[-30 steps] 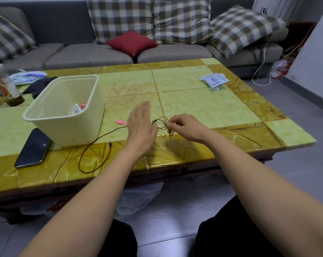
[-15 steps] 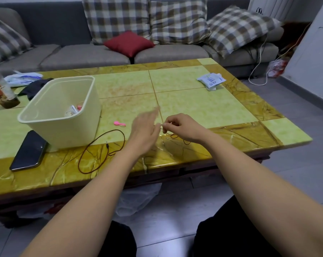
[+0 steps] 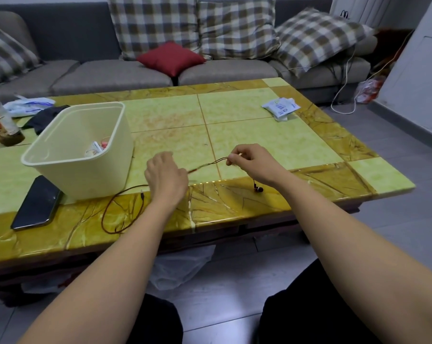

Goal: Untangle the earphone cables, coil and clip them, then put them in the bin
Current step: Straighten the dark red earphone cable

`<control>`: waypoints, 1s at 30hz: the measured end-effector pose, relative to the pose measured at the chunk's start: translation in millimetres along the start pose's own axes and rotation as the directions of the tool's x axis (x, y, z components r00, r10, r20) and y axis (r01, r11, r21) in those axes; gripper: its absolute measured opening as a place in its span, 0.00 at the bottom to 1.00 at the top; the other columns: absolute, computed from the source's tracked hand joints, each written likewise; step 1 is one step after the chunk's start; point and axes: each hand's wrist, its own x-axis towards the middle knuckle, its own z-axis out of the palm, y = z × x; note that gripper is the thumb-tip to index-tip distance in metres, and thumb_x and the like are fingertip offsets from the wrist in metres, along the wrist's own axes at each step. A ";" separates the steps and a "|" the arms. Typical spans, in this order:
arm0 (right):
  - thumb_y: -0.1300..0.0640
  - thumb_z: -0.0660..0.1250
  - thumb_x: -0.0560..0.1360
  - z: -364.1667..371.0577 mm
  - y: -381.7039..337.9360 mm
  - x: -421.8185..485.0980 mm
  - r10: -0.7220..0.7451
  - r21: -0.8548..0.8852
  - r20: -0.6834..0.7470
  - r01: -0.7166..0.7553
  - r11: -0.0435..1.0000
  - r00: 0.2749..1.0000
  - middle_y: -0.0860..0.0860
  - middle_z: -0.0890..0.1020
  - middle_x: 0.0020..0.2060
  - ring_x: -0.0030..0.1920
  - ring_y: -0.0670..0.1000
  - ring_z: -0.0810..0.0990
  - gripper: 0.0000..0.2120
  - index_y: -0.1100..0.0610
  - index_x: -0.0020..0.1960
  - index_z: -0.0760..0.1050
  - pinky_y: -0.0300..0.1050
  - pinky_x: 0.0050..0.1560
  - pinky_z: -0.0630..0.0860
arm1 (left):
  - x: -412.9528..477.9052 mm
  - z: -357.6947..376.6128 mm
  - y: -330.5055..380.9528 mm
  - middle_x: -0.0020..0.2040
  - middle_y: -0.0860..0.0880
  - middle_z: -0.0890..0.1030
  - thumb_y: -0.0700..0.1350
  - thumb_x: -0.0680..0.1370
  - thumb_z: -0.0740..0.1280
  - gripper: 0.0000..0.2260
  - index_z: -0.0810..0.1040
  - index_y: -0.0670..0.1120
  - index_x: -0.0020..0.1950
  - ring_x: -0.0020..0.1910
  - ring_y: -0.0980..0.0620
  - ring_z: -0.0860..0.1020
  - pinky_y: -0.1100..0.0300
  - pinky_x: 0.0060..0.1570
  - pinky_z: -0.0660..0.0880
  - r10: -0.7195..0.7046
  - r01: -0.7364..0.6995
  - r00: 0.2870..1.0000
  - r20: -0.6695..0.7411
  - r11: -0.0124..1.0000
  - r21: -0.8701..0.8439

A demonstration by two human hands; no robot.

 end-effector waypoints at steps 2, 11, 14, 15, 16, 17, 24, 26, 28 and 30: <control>0.51 0.63 0.80 4.7 -5.0 -1.1 -0.038 -0.014 0.069 0.039 0.999 0.997 0.48 0.77 0.30 0.31 0.46 0.69 0.11 0.53 0.45 0.82 0.40 0.34 0.66 | -6.2 3.4 12.4 0.77 0.46 0.60 0.42 0.79 0.62 0.27 0.59 0.45 0.78 0.76 0.46 0.56 0.49 0.75 0.52 0.257 -0.253 0.966 0.021 0.960 -0.122; 0.52 0.63 0.80 -2.4 -0.5 -3.3 -0.021 -0.081 0.002 0.021 0.997 1.000 0.52 0.78 0.33 0.34 0.51 0.73 0.12 0.55 0.44 0.81 0.46 0.37 0.70 | -11.5 -1.7 28.7 0.50 0.51 0.77 0.44 0.85 0.51 0.14 0.76 0.45 0.54 0.48 0.52 0.74 0.57 0.47 0.69 0.106 -0.063 0.990 0.092 0.919 -0.389; 0.53 0.63 0.80 -11.8 10.5 -2.0 0.034 -0.043 -0.216 -0.044 0.998 0.976 0.48 0.75 0.30 0.29 0.47 0.73 0.12 0.56 0.45 0.81 0.42 0.32 0.69 | -1.2 -8.5 18.0 0.52 0.51 0.77 0.43 0.84 0.50 0.16 0.77 0.44 0.56 0.50 0.51 0.73 0.55 0.53 0.70 -0.116 0.087 0.992 -0.054 0.918 -0.387; 0.53 0.63 0.80 -14.2 13.1 -1.6 0.061 -0.003 -0.248 -0.063 0.998 0.967 0.47 0.75 0.29 0.28 0.48 0.73 0.12 0.57 0.44 0.82 0.43 0.32 0.71 | 0.4 -8.8 14.7 0.53 0.50 0.79 0.43 0.84 0.50 0.16 0.77 0.44 0.56 0.50 0.49 0.75 0.55 0.51 0.70 -0.140 0.104 0.988 -0.070 0.920 -0.377; 0.53 0.63 0.80 -15.6 14.9 -1.0 0.087 0.009 -0.247 -0.087 0.996 0.965 0.47 0.74 0.28 0.29 0.48 0.73 0.12 0.57 0.44 0.82 0.43 0.32 0.71 | 1.2 -8.9 12.8 0.54 0.49 0.80 0.43 0.84 0.50 0.16 0.77 0.45 0.57 0.50 0.48 0.76 0.56 0.48 0.70 -0.156 0.117 0.985 -0.076 0.920 -0.375; 0.52 0.63 0.80 -15.5 17.4 -0.1 0.108 -0.025 -0.232 -0.116 0.993 0.967 0.46 0.74 0.29 0.31 0.48 0.73 0.12 0.56 0.44 0.82 0.43 0.33 0.70 | 1.6 -8.6 12.0 0.54 0.48 0.80 0.43 0.84 0.50 0.16 0.78 0.45 0.57 0.50 0.47 0.76 0.56 0.45 0.68 -0.163 0.123 0.984 -0.077 0.917 -0.378; 0.58 0.64 0.77 -10.1 19.8 8.7 0.198 -0.435 -0.294 -0.316 0.843 0.935 0.51 0.80 0.53 0.60 0.55 0.74 0.10 0.50 0.53 0.82 0.50 0.58 0.64 | -2.1 -2.9 17.5 0.53 0.49 0.82 0.43 0.82 0.53 0.15 0.79 0.46 0.56 0.49 0.42 0.79 0.57 0.41 0.69 -0.097 0.082 0.995 -0.016 0.904 -0.419; 0.62 0.65 0.75 -9.3 16.5 6.9 0.169 -0.409 -0.247 -0.261 0.874 0.954 0.52 0.75 0.64 0.68 0.55 0.69 0.17 0.49 0.61 0.78 0.51 0.66 0.62 | -5.0 -1.9 20.5 0.50 0.47 0.83 0.43 0.82 0.54 0.15 0.79 0.45 0.56 0.48 0.41 0.80 0.58 0.41 0.67 -0.021 0.021 1.000 0.004 0.910 -0.414; 0.60 0.65 0.76 -2.9 4.3 2.2 0.054 -0.196 -0.125 -0.078 0.978 0.991 0.50 0.70 0.71 0.73 0.52 0.65 0.22 0.50 0.69 0.72 0.51 0.72 0.60 | -8.3 -1.2 23.7 0.48 0.48 0.83 0.43 0.82 0.55 0.14 0.80 0.46 0.55 0.43 0.45 0.79 0.59 0.40 0.68 0.064 -0.047 0.998 0.027 0.913 -0.405; 0.56 0.65 0.78 8.4 -9.4 -1.2 -0.036 0.027 0.058 0.035 0.999 0.998 0.47 0.71 0.71 0.72 0.47 0.66 0.25 0.49 0.74 0.67 0.48 0.72 0.62 | -11.6 0.5 27.2 0.42 0.53 0.81 0.44 0.82 0.56 0.13 0.80 0.47 0.52 0.33 0.53 0.75 0.58 0.36 0.70 0.130 -0.092 0.989 0.070 0.913 -0.398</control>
